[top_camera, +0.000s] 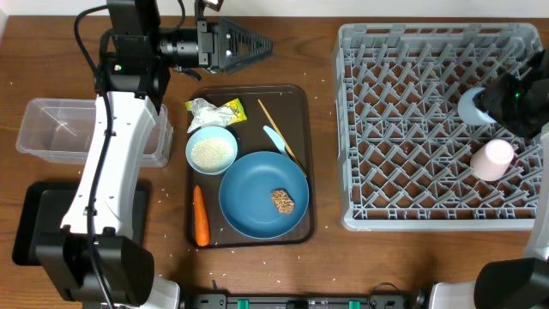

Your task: Sort waste into correct bins and load items into the dishwasher rack

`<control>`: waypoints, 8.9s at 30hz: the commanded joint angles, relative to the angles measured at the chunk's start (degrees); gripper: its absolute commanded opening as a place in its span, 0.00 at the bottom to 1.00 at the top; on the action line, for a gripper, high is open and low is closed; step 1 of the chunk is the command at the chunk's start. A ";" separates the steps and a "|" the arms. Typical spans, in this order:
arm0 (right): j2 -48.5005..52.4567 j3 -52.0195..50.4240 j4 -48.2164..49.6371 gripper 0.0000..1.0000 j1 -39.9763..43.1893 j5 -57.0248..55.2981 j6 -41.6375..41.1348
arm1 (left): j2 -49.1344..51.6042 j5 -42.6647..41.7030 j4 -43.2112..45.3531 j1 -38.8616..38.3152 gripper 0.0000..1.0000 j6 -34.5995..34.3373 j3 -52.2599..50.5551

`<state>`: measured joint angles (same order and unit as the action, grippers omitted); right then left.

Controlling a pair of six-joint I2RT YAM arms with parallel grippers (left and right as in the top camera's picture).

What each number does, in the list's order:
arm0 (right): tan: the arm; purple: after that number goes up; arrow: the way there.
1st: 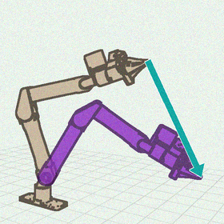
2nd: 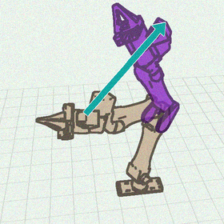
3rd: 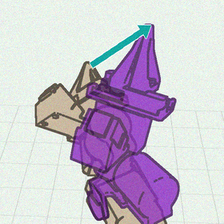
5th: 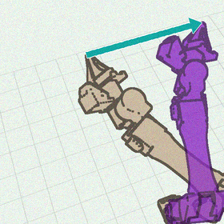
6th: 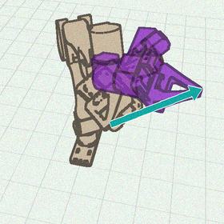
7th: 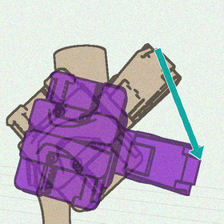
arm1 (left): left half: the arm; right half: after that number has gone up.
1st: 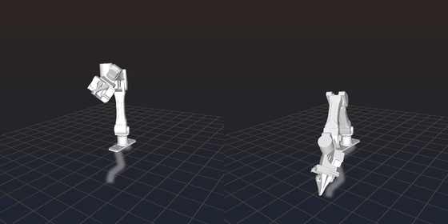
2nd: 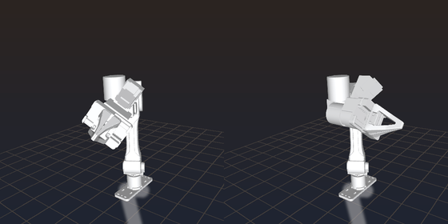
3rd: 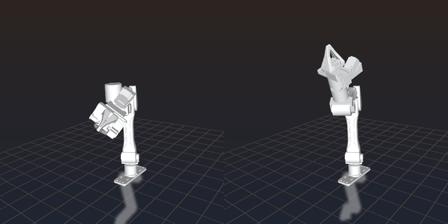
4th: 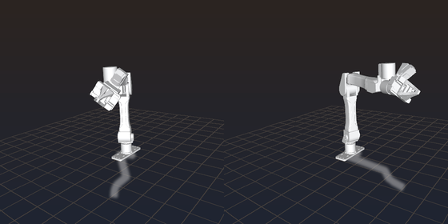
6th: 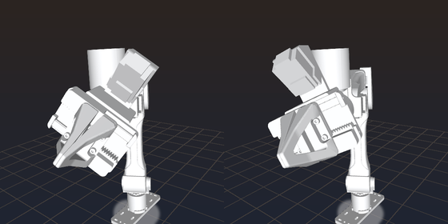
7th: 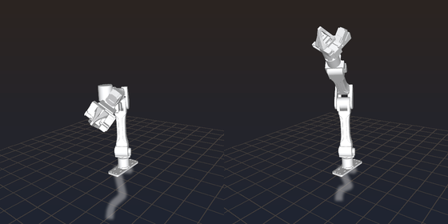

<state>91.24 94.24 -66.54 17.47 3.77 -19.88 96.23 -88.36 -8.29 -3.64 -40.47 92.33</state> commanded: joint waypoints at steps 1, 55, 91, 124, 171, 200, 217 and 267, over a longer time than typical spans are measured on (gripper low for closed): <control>0.48 0.87 -2.36 0.44 -0.37 -0.52 3.50 | -0.44 -0.74 0.31 -0.02 0.66 0.15 0.26; -12.22 -4.66 7.85 0.71 -4.52 24.83 12.92 | -0.55 41.31 -22.25 0.15 0.57 11.65 0.26; -6.86 -4.79 7.78 0.72 -19.39 18.73 9.20 | 7.37 87.60 -48.96 -5.22 0.56 28.70 -3.89; -6.86 -4.79 4.81 0.75 -19.43 17.00 9.25 | 7.74 87.32 -68.17 -14.67 0.37 20.41 -13.05; -6.84 -4.85 4.11 0.78 -19.43 16.98 9.27 | -8.46 75.14 -30.25 -43.89 0.62 31.91 -33.59; -6.84 -5.11 2.47 0.80 -19.43 16.98 10.78 | 5.51 82.42 -24.81 -40.17 0.50 10.86 -25.77; -6.84 -5.11 2.40 0.80 -19.43 17.00 11.39 | 6.54 74.23 -26.21 -38.53 0.41 2.19 -25.83; -6.84 -5.11 1.97 0.82 -19.43 17.00 11.82 | 9.86 78.75 -30.64 -44.92 0.12 2.45 -21.38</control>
<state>84.27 89.14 -64.84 -1.41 20.95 -8.71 105.43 -8.64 -39.05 -48.23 -38.81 69.91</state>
